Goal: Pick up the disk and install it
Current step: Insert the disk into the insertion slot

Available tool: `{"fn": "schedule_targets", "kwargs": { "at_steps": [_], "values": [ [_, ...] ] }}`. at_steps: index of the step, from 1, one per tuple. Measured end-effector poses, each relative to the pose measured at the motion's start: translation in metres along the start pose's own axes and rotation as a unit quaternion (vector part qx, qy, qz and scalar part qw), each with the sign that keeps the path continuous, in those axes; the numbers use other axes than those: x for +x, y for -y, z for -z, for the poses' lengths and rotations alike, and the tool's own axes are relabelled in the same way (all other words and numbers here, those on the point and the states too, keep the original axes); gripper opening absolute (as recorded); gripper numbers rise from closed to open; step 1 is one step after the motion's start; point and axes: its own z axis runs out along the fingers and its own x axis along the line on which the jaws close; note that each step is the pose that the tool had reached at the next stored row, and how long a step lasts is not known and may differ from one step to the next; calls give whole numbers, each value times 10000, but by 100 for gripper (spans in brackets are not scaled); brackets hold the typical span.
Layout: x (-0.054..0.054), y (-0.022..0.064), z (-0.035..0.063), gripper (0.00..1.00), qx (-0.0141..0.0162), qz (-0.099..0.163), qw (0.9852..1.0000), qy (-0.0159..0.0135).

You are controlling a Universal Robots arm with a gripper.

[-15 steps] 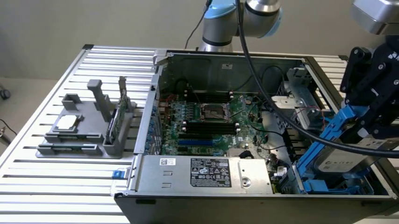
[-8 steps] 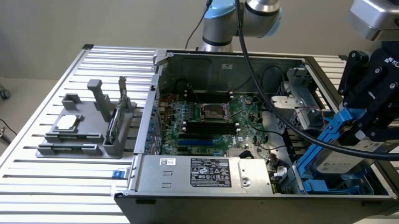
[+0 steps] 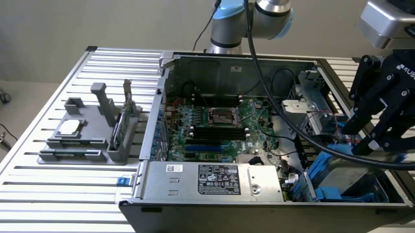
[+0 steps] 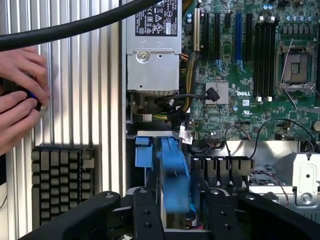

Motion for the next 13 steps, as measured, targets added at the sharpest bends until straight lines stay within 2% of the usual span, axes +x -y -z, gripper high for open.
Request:
{"fn": "schedule_targets", "kwargs": {
  "at_steps": [6, 13],
  "values": [
    [-6, 6, -32, 40, 0, 0, 10000, -2],
    [-48, 56, -32, 40, 0, -1, 10000, -20]
  ]
}}
